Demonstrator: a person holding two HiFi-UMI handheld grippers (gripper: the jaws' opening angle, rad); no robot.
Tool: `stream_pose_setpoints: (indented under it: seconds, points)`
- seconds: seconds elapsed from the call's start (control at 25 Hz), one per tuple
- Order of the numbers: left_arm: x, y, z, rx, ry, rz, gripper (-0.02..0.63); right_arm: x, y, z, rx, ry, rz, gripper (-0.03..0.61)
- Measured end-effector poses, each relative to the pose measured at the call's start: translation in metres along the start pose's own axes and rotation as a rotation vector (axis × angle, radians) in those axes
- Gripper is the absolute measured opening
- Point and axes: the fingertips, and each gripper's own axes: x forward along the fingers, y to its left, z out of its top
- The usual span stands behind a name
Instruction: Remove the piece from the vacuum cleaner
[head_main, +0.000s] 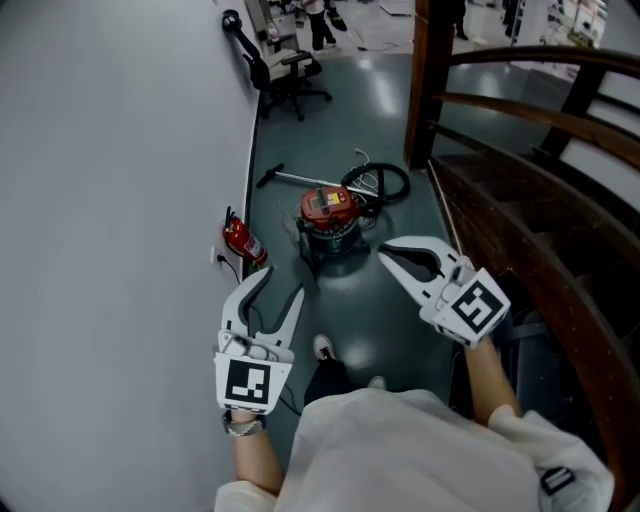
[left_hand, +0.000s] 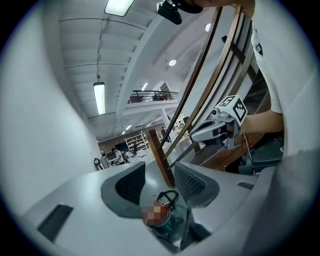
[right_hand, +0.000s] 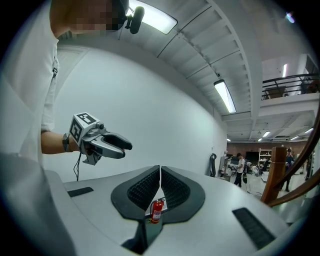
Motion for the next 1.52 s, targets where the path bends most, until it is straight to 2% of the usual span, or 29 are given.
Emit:
stream_pose_setpoints:
  seconds: [0.24,0.6,0.92,1.08,1.52]
  points:
    - [0.031,0.019,-0.019,-0.009,-0.002,-0.017,0.184,0.027,-0.019,-0.01,0.016,-0.013,0.002,0.031]
    - [0.094,0.092,-0.047,-0.056,-0.018,-0.04,0.183,0.108,-0.079,-0.014,0.022,-0.017,-0.011,0.031]
    - [0.134,0.154,-0.079,-0.075,0.017,-0.066,0.184,0.188,-0.104,-0.015,0.044,-0.034,0.051,0.031]
    - [0.149,0.174,-0.098,-0.096,0.041,-0.075,0.183,0.22,-0.113,-0.026,0.042,-0.007,0.071,0.031]
    - [0.189,0.226,-0.147,-0.107,0.113,-0.071,0.172,0.277,-0.151,-0.049,0.035,0.053,0.049,0.031]
